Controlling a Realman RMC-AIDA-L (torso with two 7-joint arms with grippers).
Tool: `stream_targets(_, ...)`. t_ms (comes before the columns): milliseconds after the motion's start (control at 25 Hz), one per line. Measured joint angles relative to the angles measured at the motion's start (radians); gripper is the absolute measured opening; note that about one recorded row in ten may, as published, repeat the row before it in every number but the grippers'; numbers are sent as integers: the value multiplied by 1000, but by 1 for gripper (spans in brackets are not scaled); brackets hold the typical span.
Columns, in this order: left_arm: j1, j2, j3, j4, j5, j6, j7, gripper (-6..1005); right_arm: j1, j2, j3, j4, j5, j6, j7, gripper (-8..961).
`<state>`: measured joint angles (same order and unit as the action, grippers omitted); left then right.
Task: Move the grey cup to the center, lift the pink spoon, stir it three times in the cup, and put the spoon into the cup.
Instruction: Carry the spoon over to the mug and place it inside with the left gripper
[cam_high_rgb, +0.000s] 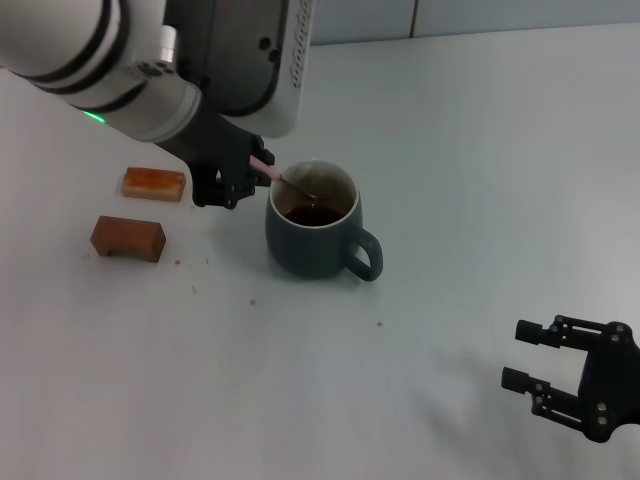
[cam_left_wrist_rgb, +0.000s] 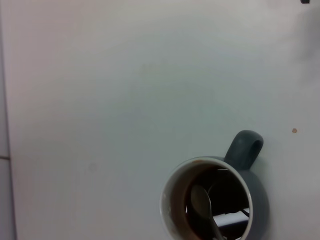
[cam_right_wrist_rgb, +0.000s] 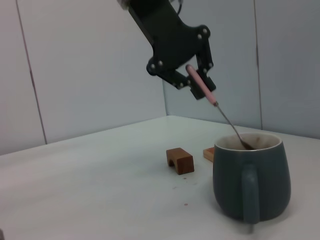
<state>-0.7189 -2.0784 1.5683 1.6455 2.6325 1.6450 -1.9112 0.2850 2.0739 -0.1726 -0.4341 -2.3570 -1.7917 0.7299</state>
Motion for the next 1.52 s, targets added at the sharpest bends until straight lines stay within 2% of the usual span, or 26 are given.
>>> stream_targets(160, -25, 0, 30, -62, 15, -37, 0, 130, 2, 0, -2, 0, -1, 0, 0, 542)
stream_targets(480, -54, 0, 50, -112, 47, -57, -7, 129, -1, 0, -2, 0, -1, 0, 0, 542)
stream_targets(800, -55, 0, 59, -104, 54, -39, -15, 130, -4, 0, -3, 1, -2, 0, 0, 543)
stream_targets(1160, -42, 0, 72, -42, 37, 26, -30, 129, -6, 0, -7, 5, -6, 0, 0, 543)
stream_targets(1520, -44, 0, 86, -45, -4, -18, -26, 130, -12, 0, -7, 6, -7, -8, 0, 544)
